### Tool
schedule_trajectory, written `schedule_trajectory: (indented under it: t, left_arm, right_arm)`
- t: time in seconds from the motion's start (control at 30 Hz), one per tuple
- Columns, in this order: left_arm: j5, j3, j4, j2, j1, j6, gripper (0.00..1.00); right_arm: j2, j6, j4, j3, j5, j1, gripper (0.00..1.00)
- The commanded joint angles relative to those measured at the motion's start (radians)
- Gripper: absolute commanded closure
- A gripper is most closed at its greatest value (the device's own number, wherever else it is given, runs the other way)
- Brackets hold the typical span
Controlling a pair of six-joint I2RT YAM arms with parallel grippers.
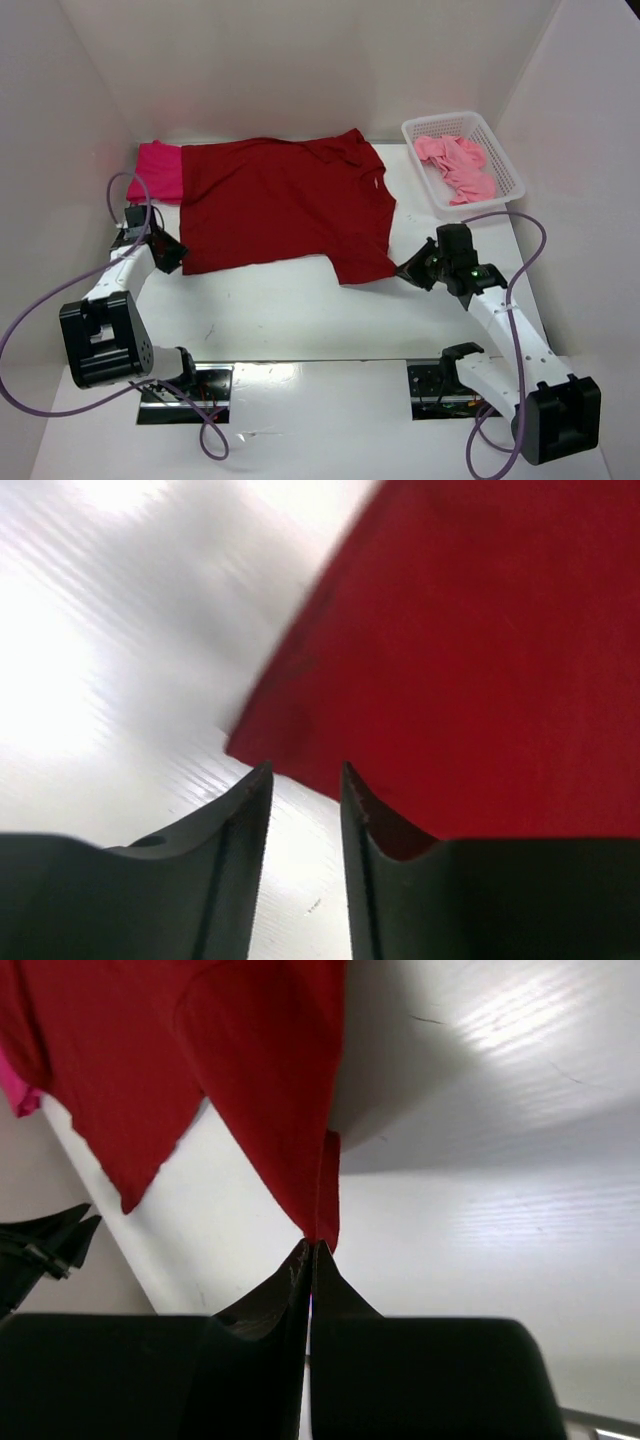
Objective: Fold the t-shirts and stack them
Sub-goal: Grap the side of the flattened tshirt closest away from the robot with both arms
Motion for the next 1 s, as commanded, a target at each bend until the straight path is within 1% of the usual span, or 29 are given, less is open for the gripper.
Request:
schedule_trajectory:
  t: [0.0, 0.03, 0.1, 0.23, 0.3, 0.33, 0.37, 0.47, 0.67, 0.8, 0.83, 0.87, 0.9, 0.93, 0.97]
  left_arm:
    - [-0.038, -0.023, 0.000, 0.036, 0.062, -0.031, 0.61]
    - [-0.027, -0.023, 0.000, 0.046, 0.062, -0.042, 0.64]
    - [-0.027, -0.046, -0.011, 0.046, 0.071, -0.051, 0.68]
    - [-0.027, -0.104, -0.011, 0.002, 0.071, -0.086, 0.69]
    - [-0.027, -0.104, 0.014, 0.023, 0.071, -0.109, 0.66]
    - [-0.001, -0.104, 0.027, 0.034, 0.071, -0.126, 0.60]
    - [0.016, -0.116, 0.068, 0.049, 0.071, -0.146, 0.58]
    - [0.047, -0.116, 0.092, 0.063, 0.071, -0.170, 0.58]
    - [0.059, -0.126, 0.122, 0.057, 0.071, -0.171, 0.60]
    - [0.068, -0.126, 0.158, 0.126, 0.071, -0.180, 0.71]
    - [0.079, -0.126, 0.167, 0.137, 0.071, -0.180, 0.75]
    - [0.079, -0.126, 0.167, 0.146, 0.071, -0.180, 0.81]
    - [0.094, -0.115, 0.153, 0.146, 0.071, -0.163, 0.92]
    - [0.104, -0.106, 0.137, 0.146, 0.071, -0.148, 0.97]
    - [0.119, -0.095, 0.088, 0.101, 0.071, -0.107, 1.00]
  right_arm:
    - [-0.002, -0.023, -0.098, 0.059, 0.009, -0.018, 1.00]
    - [-0.002, -0.023, -0.089, 0.060, 0.009, -0.018, 1.00]
    - [-0.002, -0.023, -0.062, 0.049, -0.014, -0.018, 1.00]
    - [0.019, -0.032, -0.030, 0.030, -0.035, -0.018, 1.00]
    - [0.019, -0.032, -0.029, 0.030, -0.046, -0.018, 1.00]
    - [0.019, -0.032, -0.029, 0.030, -0.046, -0.018, 1.00]
    - [0.019, -0.032, -0.020, 0.030, -0.058, -0.018, 1.00]
    - [0.019, -0.042, -0.020, 0.030, -0.058, -0.018, 1.00]
    - [0.019, -0.042, -0.020, 0.030, -0.068, -0.018, 1.00]
    - [0.030, -0.051, -0.011, 0.030, -0.077, -0.018, 1.00]
    - [0.039, -0.051, -0.011, 0.030, -0.086, -0.018, 1.00]
    - [0.039, -0.051, -0.011, 0.030, -0.086, -0.018, 1.00]
    - [0.039, -0.051, -0.011, 0.030, -0.086, -0.018, 1.00]
    - [0.039, -0.051, -0.032, 0.030, -0.095, -0.018, 1.00]
    - [0.021, -0.051, -0.048, 0.030, -0.104, -0.018, 1.00]
